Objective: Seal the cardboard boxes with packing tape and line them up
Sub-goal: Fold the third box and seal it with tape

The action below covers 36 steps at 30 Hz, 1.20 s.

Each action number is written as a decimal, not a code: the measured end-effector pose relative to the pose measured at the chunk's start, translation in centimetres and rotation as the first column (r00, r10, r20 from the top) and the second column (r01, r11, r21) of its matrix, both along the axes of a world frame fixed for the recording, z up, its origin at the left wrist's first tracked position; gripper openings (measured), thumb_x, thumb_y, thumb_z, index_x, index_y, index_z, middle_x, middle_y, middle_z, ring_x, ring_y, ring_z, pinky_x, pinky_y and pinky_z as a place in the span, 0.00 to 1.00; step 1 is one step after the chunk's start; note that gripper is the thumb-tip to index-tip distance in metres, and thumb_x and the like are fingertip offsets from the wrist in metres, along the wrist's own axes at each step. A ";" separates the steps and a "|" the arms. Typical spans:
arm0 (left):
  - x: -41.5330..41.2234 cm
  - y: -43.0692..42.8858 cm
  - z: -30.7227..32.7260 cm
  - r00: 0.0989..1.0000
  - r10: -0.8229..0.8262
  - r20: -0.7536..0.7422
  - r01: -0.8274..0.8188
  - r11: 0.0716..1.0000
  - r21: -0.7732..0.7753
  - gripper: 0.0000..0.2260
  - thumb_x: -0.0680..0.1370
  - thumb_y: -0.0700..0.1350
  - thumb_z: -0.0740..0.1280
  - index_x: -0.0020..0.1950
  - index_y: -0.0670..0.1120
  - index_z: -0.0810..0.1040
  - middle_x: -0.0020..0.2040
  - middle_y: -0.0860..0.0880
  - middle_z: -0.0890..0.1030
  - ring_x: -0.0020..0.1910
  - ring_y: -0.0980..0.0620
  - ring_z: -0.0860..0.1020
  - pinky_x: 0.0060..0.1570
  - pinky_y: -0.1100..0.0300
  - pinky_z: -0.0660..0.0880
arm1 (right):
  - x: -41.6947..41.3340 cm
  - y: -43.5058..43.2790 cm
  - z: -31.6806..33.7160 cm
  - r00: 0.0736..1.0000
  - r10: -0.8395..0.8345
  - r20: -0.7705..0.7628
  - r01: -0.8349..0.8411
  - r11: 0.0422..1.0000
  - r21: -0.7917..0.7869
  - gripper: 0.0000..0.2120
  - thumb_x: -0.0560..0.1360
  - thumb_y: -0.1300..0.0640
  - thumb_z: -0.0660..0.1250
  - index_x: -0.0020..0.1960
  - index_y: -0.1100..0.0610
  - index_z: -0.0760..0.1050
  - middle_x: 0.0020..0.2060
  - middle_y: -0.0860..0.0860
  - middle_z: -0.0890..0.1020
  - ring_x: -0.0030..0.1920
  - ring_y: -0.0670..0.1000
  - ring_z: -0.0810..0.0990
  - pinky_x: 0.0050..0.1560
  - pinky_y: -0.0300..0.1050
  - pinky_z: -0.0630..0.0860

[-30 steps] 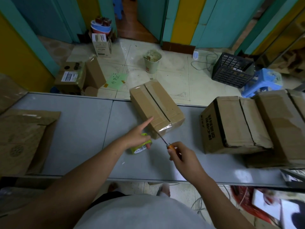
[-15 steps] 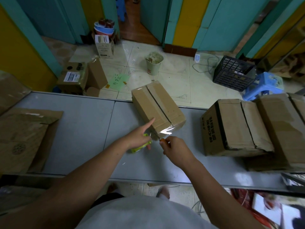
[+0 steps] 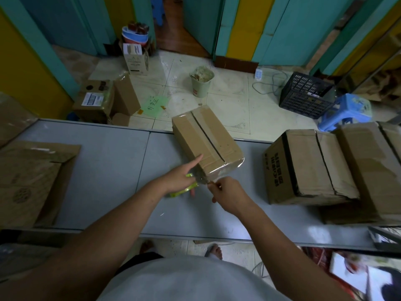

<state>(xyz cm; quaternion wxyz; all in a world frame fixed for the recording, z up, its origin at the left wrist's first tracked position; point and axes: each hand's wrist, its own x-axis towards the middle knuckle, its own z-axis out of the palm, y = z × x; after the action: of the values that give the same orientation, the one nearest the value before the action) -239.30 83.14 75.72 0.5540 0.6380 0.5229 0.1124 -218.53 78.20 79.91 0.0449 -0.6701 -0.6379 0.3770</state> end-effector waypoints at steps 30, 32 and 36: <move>-1.2 0.0 -0.1 0.991 -0.094 -0.099 0.088 0.994 -0.058 0.43 0.79 0.45 0.64 0.74 0.85 0.44 0.47 0.49 0.89 0.46 0.46 0.88 0.56 0.38 0.83 | -0.5 2.8 -3.3 0.999 0.046 0.014 -0.046 0.825 0.564 0.11 0.76 0.51 0.74 0.56 0.54 0.82 0.51 0.51 0.80 0.54 0.54 0.75 0.55 0.51 0.73; -1.2 0.1 -0.2 0.990 -0.088 -0.109 0.083 0.995 -0.047 0.42 0.79 0.45 0.64 0.74 0.85 0.45 0.51 0.47 0.89 0.43 0.50 0.88 0.56 0.40 0.83 | -1.7 3.8 -3.9 0.995 0.060 0.077 -0.093 0.827 0.554 0.11 0.76 0.51 0.75 0.55 0.53 0.83 0.50 0.50 0.80 0.54 0.54 0.74 0.55 0.49 0.71; -1.4 0.2 -0.3 0.980 -0.097 -0.172 0.099 0.995 0.001 0.44 0.79 0.45 0.66 0.74 0.85 0.44 0.46 0.51 0.89 0.42 0.50 0.88 0.53 0.42 0.84 | -2.3 3.9 -5.2 0.993 0.020 0.119 -0.088 0.800 0.594 0.10 0.73 0.53 0.76 0.54 0.54 0.84 0.50 0.50 0.80 0.53 0.54 0.74 0.53 0.49 0.72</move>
<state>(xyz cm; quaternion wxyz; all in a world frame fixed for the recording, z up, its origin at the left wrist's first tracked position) -240.70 83.31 75.42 0.5086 0.6731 0.5359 0.0322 -220.88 82.07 74.66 0.2088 -0.6226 -0.7444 0.1214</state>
